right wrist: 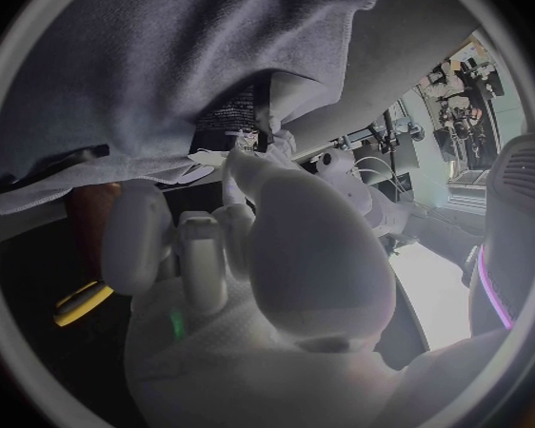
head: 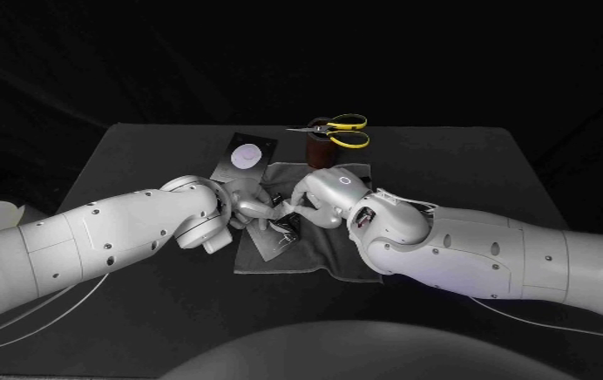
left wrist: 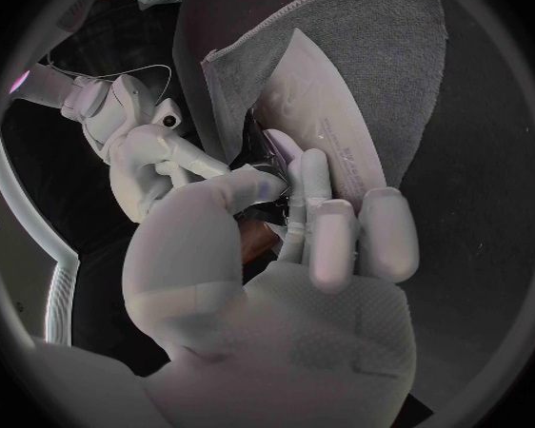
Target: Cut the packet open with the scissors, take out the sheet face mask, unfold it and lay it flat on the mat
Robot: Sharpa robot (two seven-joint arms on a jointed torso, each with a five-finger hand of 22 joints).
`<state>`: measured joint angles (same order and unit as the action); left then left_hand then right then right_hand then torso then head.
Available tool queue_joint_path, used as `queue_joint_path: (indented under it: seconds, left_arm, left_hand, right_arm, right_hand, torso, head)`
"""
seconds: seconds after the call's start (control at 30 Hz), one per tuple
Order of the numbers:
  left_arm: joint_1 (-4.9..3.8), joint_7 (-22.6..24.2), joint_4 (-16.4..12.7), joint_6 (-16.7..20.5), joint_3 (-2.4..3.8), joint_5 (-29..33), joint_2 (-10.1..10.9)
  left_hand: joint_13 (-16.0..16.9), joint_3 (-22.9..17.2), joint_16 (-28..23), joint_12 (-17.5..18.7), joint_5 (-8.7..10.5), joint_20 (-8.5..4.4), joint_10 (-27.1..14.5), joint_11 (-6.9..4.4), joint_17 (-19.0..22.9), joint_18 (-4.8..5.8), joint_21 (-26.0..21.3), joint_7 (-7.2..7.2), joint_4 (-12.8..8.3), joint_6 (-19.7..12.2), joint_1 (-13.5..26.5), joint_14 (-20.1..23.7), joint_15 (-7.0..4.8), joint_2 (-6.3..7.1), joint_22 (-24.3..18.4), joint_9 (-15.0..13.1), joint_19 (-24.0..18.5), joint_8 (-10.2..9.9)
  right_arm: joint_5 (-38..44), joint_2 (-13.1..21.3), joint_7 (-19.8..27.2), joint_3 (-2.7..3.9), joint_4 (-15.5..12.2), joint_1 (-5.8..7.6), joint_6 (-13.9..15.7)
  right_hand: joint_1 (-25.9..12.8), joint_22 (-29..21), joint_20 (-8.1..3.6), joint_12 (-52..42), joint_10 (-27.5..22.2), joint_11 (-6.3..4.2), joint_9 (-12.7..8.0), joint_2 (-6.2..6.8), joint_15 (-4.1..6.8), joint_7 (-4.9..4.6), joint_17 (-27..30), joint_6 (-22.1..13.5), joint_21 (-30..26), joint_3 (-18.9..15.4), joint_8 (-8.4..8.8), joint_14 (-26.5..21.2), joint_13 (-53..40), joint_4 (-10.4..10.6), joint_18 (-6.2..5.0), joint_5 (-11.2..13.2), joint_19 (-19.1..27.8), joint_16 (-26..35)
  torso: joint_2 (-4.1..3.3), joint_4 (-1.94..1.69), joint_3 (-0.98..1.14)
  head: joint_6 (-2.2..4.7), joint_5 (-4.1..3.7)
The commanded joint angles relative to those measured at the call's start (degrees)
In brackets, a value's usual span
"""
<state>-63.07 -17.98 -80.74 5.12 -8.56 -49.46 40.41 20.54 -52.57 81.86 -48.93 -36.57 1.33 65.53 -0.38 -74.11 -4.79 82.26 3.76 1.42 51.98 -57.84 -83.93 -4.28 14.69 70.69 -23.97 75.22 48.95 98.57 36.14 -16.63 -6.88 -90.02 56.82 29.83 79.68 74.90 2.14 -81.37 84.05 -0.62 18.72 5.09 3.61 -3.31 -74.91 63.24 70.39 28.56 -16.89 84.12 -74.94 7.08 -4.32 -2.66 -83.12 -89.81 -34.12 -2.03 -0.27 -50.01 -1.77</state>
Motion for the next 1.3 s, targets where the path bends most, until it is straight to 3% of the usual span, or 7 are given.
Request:
queue_joint_path:
  seconds: [0.03,0.3,0.73,0.97,1.13,1.2,1.3]
  left_arm:
    - [0.29,0.4,-0.2,0.4,-0.21,0.9,0.0]
    - [0.21,1.1,-1.4,2.0,0.11,1.9,0.9]
    - [-0.66,1.8,-4.3,2.9,1.81,2.5,2.9]
    - [-2.18,1.6,-6.3,2.9,2.38,3.7,4.9]
    - [-3.81,1.1,-6.9,2.1,2.51,4.5,6.2]
    - [-4.33,0.7,-6.7,1.6,2.53,4.6,6.6]
    - [-4.84,0.4,-5.6,1.1,2.55,5.0,6.7]
  left_hand:
    - [-0.1,-7.7,-0.4,-0.2,0.12,0.05,-0.4,-0.18,0.0,-0.2,-0.3,-0.03,-7.7,-0.5,-0.4,-1.7,-0.15,-0.89,-0.1,-3.2,-0.5,0.2]
    - [-0.2,-7.6,-0.6,-0.2,0.24,0.1,-0.5,-0.15,0.2,-0.29,-0.5,0.0,-7.6,-0.6,-0.3,-1.6,-0.11,-0.92,-0.5,-3.3,-0.8,0.1]
    - [-0.4,-7.3,-0.7,-0.1,0.45,0.22,-0.6,-0.09,0.4,-0.48,-0.9,0.06,-7.4,-0.8,-0.3,-1.5,-0.04,-1.03,-1.3,-3.3,-1.4,0.0]
    - [-0.6,-7.1,-1.0,0.0,0.63,0.31,-0.7,-0.02,0.9,-0.64,-1.3,0.12,-7.3,-0.9,-0.3,-1.3,0.03,-1.13,-2.0,-3.3,-2.0,-0.1]
    - [-0.7,-7.0,-1.0,0.0,0.68,0.33,-0.8,-0.01,0.8,-0.65,-1.4,0.13,-7.2,-0.9,-0.3,-1.3,0.04,-1.16,-2.1,-3.3,-2.0,-0.2]
    - [-0.7,-7.0,-1.0,0.1,0.69,0.34,-0.7,-0.01,0.8,-0.64,-1.4,0.14,-7.2,-0.9,-0.3,-1.4,0.05,-1.17,-2.1,-3.3,-2.0,-0.2]
    - [-0.7,-7.0,-0.9,0.1,0.71,0.35,-0.7,-0.01,0.7,-0.64,-1.4,0.14,-7.1,-0.9,-0.3,-1.4,0.06,-1.19,-2.1,-3.3,-2.0,-0.2]
  right_arm:
    - [-3.2,1.3,1.2,0.52,-2.3,0.35,3.2]
    - [-8.4,5.2,3.1,1.51,-8.1,1.46,4.4]
    - [-17.3,10.2,6.1,3.28,-14.2,3.52,6.1]
    - [-30.2,14.8,12.1,3.84,-17.3,6.37,4.6]
    - [-38.1,17.7,16.6,3.92,-19.0,8.23,3.1]
    - [-40.8,18.6,18.0,3.94,-19.5,8.92,2.6]
    - [-44.6,20.1,19.9,3.95,-20.2,9.75,1.9]
  right_hand:
    - [-0.6,5.4,-0.02,-0.1,2.6,-0.29,2.8,-0.15,0.47,0.12,-15.1,0.3,0.1,0.4,-3.16,5.9,-9.5,-0.1,0.41,-0.1,-0.3,-0.2]
    - [-0.6,5.2,-0.04,0.0,2.6,-0.31,2.8,-0.16,0.5,0.1,-15.1,0.3,-0.2,0.5,-3.22,5.9,-9.4,-0.2,0.35,-0.1,-0.2,-0.2]
    - [-0.7,5.1,-0.09,0.3,2.5,-0.3,2.9,-0.16,0.55,0.04,-15.0,0.0,-0.5,0.9,-3.32,5.8,-9.2,-0.4,0.28,-0.1,-0.1,-0.1]
    - [-1.0,4.9,-0.16,0.8,2.3,-0.22,3.1,-0.06,0.57,-0.11,-14.7,-0.5,-1.1,1.4,-3.54,5.8,-8.9,-0.8,0.16,-0.1,0.1,0.1]
    - [-1.3,4.9,-0.17,1.2,2.1,-0.17,3.2,0.04,0.54,-0.17,-14.6,-0.8,-1.2,1.6,-3.8,5.8,-8.8,-1.1,0.15,-0.1,0.1,0.1]
    - [-1.3,4.9,-0.17,1.2,2.1,-0.17,3.3,0.0,0.54,-0.18,-14.6,-0.8,-1.2,1.6,-3.82,5.8,-8.8,-1.2,0.15,-0.1,0.1,0.1]
    - [-1.3,4.9,-0.18,1.2,2.1,-0.16,3.3,-0.07,0.55,-0.2,-14.7,-0.9,-1.2,1.8,-3.87,5.8,-8.7,-1.3,0.17,-0.1,0.1,0.1]
  torso:
    - [0.01,0.02,-0.02]
    - [0.06,0.05,0.07]
    - [0.17,-0.03,0.3]
    - [0.21,-0.04,0.15]
    - [0.42,-0.09,0.31]
    - [0.53,-0.13,0.39]
    - [0.91,-0.15,0.52]
  head:
    - [0.01,0.05]
    - [0.21,0.24]
    - [0.96,0.78]
    - [1.68,1.01]
    - [2.09,1.0]
    - [3.13,0.97]
    - [3.56,1.17]
